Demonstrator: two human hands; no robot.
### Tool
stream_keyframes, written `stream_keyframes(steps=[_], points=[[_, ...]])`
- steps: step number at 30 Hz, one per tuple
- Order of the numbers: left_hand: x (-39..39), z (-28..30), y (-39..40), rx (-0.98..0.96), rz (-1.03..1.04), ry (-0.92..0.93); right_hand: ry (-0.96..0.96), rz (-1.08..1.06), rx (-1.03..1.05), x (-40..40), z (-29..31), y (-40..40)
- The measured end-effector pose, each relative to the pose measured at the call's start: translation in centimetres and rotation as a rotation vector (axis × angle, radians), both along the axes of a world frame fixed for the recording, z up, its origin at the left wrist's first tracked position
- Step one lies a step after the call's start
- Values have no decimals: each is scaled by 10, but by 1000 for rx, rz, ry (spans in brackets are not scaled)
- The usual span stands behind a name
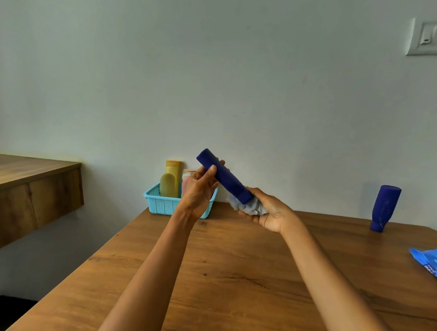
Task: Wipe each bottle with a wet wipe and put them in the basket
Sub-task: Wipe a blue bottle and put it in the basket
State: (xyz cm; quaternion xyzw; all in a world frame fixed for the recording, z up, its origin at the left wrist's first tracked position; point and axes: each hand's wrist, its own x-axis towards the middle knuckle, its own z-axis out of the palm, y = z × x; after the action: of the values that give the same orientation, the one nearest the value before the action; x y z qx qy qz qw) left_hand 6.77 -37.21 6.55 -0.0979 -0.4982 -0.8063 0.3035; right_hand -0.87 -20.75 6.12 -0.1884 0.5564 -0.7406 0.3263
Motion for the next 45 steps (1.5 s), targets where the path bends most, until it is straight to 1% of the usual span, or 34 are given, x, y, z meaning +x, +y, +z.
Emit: stream_keyframes(steps=[1,4,7,9,12,15,19,22,27,30,32,33,35,38,40,42,45], points=[[-1,1,1,-4,52,-29,81,-40,20,0,1,-1],[-4,3,4,-11,192,-111,205,-121,51,2,2,-3],[-11,0,7,-106,343,-208,359,-197,195,7,2,-6],[-14,-3,12,-152,425,-245,429,-225,266,13,4,-12],[-17,-5,17,-153,477,-256,497,-217,295,19,8,-20],[-18,-5,17,-175,459,-311,492,-190,234,19,10,-22],[-20,-11,21,-253,333,-416,506,-184,122,17,10,-19],[-21,-12,20,-339,244,-470,470,-210,31,14,13,-17],[-20,-9,17,-517,158,-580,416,-248,-130,7,16,-13],[-20,-8,16,-613,121,-667,296,-274,-310,3,21,-12],[-20,-9,17,-627,119,-699,209,-296,-393,0,23,-9],[-21,-10,16,-620,129,-700,207,-311,-373,-2,23,-7],[-20,-10,15,-579,156,-670,265,-324,-243,-3,21,-3],[-18,-7,10,-465,219,-607,354,-291,-73,-6,16,4],[-15,-4,6,-384,281,-572,537,-283,160,-9,12,7],[-14,-3,3,-321,341,-545,690,-217,412,-9,8,7],[-14,-1,1,-300,381,-542,766,-100,677,-4,0,-1]])
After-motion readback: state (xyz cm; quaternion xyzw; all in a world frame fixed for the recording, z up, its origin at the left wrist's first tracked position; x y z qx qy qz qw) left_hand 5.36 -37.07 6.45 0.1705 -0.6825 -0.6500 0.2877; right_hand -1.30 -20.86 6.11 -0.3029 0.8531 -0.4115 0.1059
